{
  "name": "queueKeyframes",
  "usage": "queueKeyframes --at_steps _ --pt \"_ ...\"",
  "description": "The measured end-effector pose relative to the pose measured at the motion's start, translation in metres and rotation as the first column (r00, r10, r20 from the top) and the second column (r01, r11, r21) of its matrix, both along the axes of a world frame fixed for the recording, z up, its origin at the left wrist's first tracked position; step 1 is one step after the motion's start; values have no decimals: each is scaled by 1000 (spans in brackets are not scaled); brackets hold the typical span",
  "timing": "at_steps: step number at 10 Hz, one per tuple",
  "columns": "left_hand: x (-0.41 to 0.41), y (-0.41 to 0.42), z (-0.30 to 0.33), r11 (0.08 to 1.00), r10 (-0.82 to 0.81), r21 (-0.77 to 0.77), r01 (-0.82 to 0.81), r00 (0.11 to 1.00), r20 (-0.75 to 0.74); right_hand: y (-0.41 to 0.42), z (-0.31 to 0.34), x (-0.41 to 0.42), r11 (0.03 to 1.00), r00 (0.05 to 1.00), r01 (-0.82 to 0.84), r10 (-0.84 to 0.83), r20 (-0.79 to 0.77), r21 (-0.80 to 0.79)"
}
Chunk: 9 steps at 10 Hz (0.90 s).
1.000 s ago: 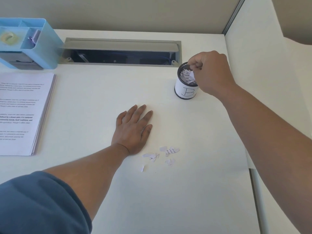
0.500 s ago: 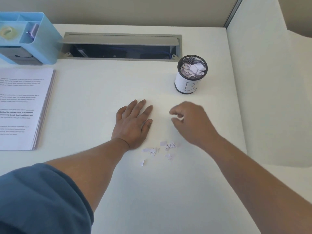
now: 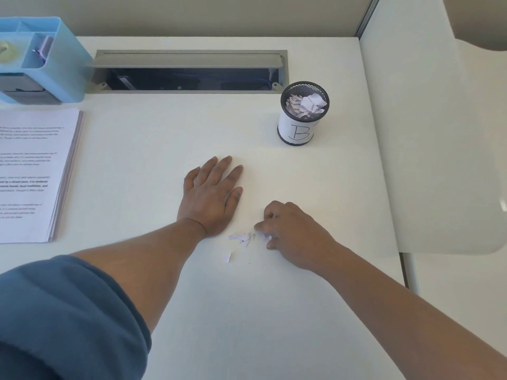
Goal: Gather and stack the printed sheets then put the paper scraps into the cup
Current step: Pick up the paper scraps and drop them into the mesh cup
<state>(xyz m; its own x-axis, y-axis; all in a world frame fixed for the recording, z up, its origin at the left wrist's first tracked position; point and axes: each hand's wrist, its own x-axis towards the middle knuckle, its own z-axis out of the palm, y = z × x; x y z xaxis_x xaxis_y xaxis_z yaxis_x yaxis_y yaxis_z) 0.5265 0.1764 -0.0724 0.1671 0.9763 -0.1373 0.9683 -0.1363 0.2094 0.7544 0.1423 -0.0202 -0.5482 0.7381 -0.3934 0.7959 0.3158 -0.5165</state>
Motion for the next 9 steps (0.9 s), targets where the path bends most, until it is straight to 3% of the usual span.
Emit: queueKeyframes --at_steps 5,7,8,9 --pt "0 0 1 1000 -2 -2 2 1000 14 2 -2 -8 997 998 -23 19 52 79" --pt "0 0 3 1000 0 -11 1 1000 20 15 11 5 945 942 299 -314 -115 -131" --pt "1 0 3 1000 -2 -14 3 1000 17 40 29 16 855 821 470 -515 -247 -222" --pt "1 0 2 1000 -3 -14 3 1000 16 61 41 21 821 760 527 -571 -312 -218"
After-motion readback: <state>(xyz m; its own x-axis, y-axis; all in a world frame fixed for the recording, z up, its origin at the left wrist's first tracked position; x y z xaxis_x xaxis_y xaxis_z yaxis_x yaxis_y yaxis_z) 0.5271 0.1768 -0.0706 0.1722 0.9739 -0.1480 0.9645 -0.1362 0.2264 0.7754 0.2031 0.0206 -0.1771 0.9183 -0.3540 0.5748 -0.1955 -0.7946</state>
